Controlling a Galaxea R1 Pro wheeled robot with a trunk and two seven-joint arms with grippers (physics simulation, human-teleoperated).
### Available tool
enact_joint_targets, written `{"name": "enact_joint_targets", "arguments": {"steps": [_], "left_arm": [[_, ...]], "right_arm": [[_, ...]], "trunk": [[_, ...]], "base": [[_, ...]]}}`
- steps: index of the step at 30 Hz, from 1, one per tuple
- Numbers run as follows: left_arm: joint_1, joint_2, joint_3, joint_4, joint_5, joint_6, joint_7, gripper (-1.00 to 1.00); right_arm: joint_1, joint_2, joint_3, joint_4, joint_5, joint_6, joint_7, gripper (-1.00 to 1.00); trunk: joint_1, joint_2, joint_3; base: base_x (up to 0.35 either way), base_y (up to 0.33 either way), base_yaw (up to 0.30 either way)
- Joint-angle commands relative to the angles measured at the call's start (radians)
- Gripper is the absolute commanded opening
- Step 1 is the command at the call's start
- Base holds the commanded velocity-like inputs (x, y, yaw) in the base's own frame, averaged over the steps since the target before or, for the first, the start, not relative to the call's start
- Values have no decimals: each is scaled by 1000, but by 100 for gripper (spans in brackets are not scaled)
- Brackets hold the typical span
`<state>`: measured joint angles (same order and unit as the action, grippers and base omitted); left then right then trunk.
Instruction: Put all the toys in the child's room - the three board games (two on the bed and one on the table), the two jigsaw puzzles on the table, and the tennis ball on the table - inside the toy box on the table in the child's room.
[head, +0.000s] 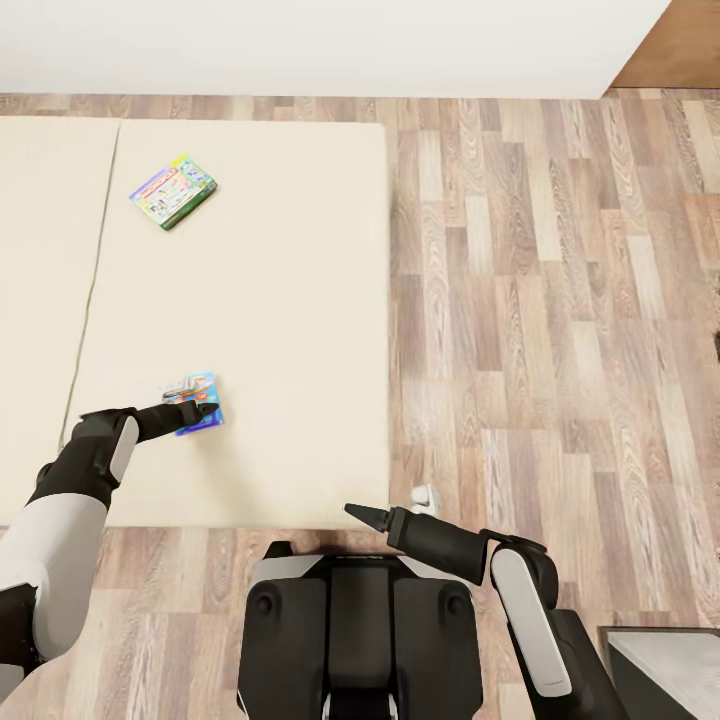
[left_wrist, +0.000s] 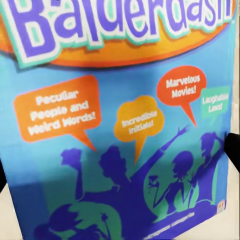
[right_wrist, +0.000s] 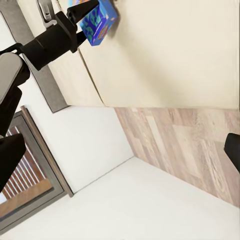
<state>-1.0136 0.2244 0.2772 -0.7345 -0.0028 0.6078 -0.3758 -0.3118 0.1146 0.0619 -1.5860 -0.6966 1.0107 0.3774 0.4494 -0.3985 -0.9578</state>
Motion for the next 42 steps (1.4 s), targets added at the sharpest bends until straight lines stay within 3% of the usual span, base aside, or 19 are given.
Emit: {"name": "enact_joint_targets", "arguments": {"steps": [1, 42], "left_arm": [[0, 0, 4, -1, 0, 7, -5, 100], [1, 0, 4, -1, -1, 6, -3, 100]], "right_arm": [[-1, 0, -1, 0, 9, 3, 9, 100], [3, -1, -1, 0, 9, -1, 9, 100]], "trunk": [[1, -2, -1], [1, -2, -1]], "base": [[0, -212, 0], [-13, -115, 0]]}}
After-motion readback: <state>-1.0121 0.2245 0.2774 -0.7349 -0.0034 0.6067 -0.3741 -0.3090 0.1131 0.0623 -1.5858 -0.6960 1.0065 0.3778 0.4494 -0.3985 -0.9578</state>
